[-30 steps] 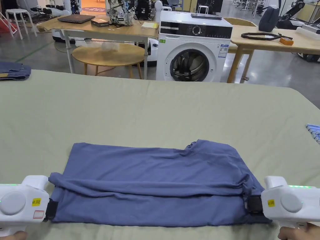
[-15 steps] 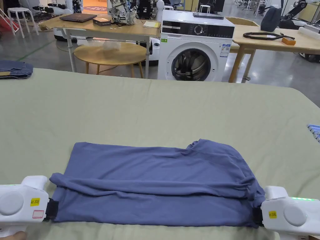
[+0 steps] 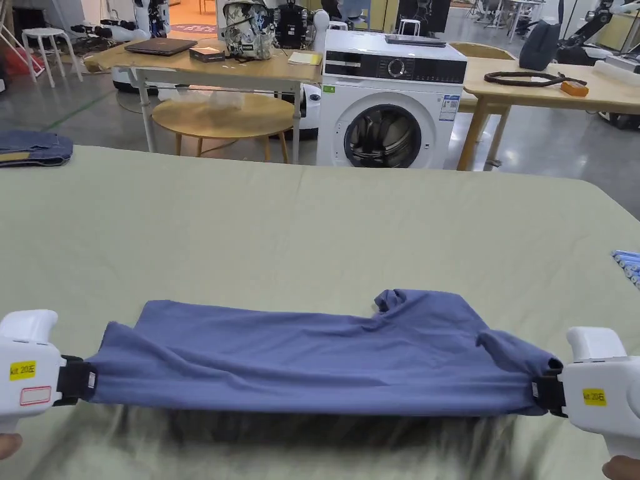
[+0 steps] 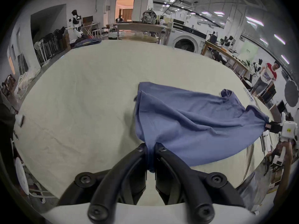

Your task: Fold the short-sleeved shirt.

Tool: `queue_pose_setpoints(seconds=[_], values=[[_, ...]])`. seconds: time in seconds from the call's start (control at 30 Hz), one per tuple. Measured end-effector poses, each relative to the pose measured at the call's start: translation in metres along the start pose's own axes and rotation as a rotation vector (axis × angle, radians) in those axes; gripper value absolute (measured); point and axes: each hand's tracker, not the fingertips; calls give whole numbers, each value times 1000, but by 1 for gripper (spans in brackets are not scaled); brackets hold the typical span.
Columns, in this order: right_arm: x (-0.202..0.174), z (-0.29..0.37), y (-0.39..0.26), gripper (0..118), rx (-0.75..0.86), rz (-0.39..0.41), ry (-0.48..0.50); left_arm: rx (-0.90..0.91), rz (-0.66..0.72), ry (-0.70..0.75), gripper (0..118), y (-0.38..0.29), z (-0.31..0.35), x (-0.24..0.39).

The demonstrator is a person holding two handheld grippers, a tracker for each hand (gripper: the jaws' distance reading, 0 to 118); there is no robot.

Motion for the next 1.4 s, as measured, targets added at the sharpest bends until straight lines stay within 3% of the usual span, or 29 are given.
queue_pose_setpoints(seconds=[0.2, 0.43, 0.7, 0.77, 0.83, 0.87, 0.9, 1.0, 1.13, 1.3, 1.33, 1.4], values=[[2, 9, -39, 4, -40, 2, 13, -51, 20, 5, 3, -44, 5, -14], [-6, -3, -106, 4, -154, 5, -42, -146, 58, 5, 3, -104, -11, -22], [-15, -34, -128, 5, -189, 20, -94, -199, 37, 46, 3, -115, -38, -22], [-19, -32, -128, 16, -186, 30, -107, -203, 11, 60, 3, -114, -36, -17], [-22, -31, -125, 38, -182, 46, -132, -204, 3, 64, 4, -110, -33, -15], [-25, -27, -121, 59, -180, 56, -155, -203, 4, 62, 11, -107, -31, -14], [-27, -23, -118, 67, -167, 62, -171, -200, 7, 63, 23, -104, -27, -12], [-37, -4, -101, 67, -52, 73, -176, -105, 0, 65, 40, -90, -14, -2], [-62, 17, -74, 67, 141, 64, -131, 35, 0, -7, 42, -69, 0, 17], [-99, 28, -53, 67, 408, 46, -95, 310, -88, 23, 42, -52, 16, 46], [-106, 31, -49, 64, 453, 40, -89, 374, -93, 29, 42, -50, 21, 53], [-119, 34, -44, 42, 529, 25, -83, 456, -102, 34, 41, -46, 27, 63]])
